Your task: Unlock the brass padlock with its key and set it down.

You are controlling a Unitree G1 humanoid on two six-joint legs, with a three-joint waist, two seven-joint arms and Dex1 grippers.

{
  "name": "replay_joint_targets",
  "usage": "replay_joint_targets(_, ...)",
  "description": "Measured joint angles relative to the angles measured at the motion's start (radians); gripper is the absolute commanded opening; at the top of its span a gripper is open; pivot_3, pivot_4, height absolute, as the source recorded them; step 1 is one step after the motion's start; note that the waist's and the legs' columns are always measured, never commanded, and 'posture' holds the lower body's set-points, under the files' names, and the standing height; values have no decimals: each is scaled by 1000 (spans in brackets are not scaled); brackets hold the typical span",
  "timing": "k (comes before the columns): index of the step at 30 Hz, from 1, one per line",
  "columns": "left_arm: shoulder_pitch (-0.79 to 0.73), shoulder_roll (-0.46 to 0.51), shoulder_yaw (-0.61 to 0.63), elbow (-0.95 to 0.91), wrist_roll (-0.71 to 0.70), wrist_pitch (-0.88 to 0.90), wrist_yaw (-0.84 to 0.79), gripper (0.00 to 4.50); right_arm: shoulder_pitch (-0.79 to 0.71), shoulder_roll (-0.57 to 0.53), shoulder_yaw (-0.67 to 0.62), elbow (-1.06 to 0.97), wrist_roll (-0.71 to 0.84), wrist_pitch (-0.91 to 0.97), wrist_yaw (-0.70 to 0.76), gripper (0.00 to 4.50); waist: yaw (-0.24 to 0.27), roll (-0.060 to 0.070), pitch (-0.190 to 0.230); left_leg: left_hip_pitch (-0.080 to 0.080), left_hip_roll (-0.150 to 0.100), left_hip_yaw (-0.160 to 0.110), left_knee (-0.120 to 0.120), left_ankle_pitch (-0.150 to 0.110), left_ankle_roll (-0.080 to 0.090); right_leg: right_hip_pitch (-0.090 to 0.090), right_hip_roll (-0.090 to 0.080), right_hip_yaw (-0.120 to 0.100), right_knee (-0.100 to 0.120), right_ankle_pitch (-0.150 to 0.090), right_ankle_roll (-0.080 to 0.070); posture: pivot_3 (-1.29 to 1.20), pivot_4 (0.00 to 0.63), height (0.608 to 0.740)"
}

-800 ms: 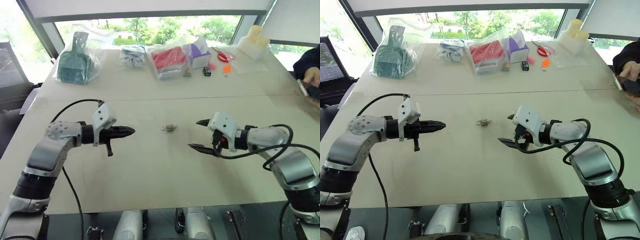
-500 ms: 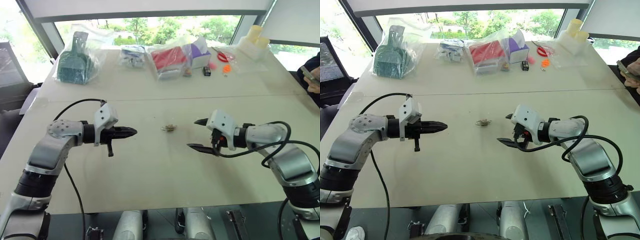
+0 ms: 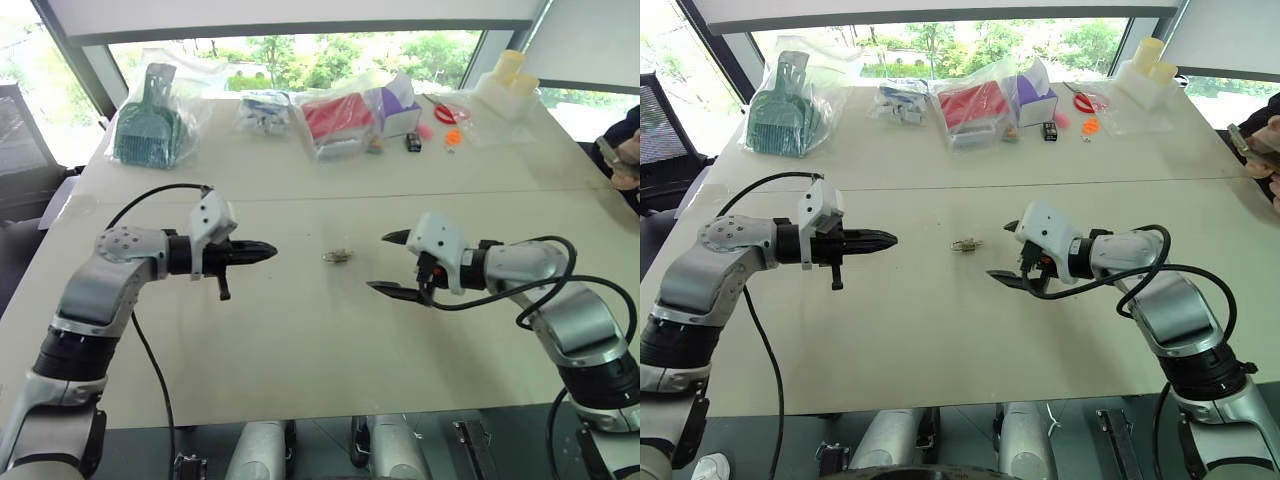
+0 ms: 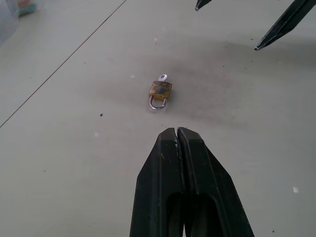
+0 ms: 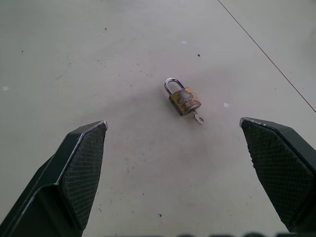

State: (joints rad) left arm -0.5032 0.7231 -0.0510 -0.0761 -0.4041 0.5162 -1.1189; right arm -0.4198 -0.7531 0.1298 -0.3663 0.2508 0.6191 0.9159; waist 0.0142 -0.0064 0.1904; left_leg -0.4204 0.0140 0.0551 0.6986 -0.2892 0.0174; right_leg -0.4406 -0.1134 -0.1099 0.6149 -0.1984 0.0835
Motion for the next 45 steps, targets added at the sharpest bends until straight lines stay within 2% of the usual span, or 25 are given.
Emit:
replay_joint_targets(6,-103,-93,-69,95,41,-40,5,0,-11,9,5,0,-3,-5,-19,4476,1,0,0,0,-2,0,1,0,0,1,0,0,0,0,0,0,150,740)
replay_joint_targets(7,-115,-105,-84,113,48,-50,4,254,-12,9,5,0,-3,-5,-21,4498,0,0,0,0,-2,0,1,0,0,1,0,0,0,0,0,0,150,740)
replay_joint_targets(9,-143,-129,-109,171,71,-80,-10,848,-12,7,5,0,-3,-4,-26,4500,-1,0,0,0,-2,0,1,0,0,1,0,0,1,0,0,0,150,740)
replay_joint_targets(13,-221,-201,-172,320,144,-176,-27,2592,-8,5,4,-2,-3,-4,-35,4500,0,0,0,1,-3,0,1,0,0,1,0,0,1,0,0,0,150,740)
replay_joint_targets(16,-264,-253,-204,441,199,-267,-36,4104,7,3,-4,-8,-2,5,-50,4500,1,-1,0,0,-3,1,1,0,0,1,0,0,0,0,0,0,150,740)
replay_joint_targets(17,-283,-273,-214,489,218,-302,-38,4432,17,2,-11,-12,-2,10,-56,4500,2,-1,0,0,-3,0,1,0,0,1,0,0,1,0,0,0,150,740)
replay_joint_targets(25,-405,-429,-276,894,370,-564,-10,4432,67,-1,-36,-70,5,44,-100,4500,-2,-1,0,0,-3,0,1,0,0,1,0,0,1,0,0,0,150,740)
replay_joint_targets(32,-480,-474,-265,1092,400,-702,27,4432,98,-4,-51,-112,8,63,-129,4500,2,-2,-1,1,-2,-1,2,0,0,2,-1,0,1,0,0,0,150,740)
replay_joint_targets(33,-486,-478,-262,1107,404,-711,32,3892,100,-4,-54,-112,8,64,-131,4500,2,-2,-1,1,-2,-1,2,0,0,2,-1,0,1,0,0,0,150,740)
replay_joint_targets(34,-491,-482,-257,1123,410,-722,35,3596,100,-4,-56,-112,8,65,-134,4500,1,-2,-1,1,-2,-1,2,0,0,3,-1,0,1,1,0,0,150,740)
replay_joint_targets(40,-502,-491,-246,1166,427,-754,37,837,100,-5,-58,-112,7,65,-140,4500,0,-2,-1,4,-2,-1,2,0,0,4,-1,0,1,1,0,0,150,740)
replay_joint_targets(45,-503,-487,-233,1173,437,-766,37,731,82,-3,-27,-109,-24,37,-149,4500,-2,-2,-1,5,-1,-1,2,0,1,5,-1,0,2,1,0,0,150,740)
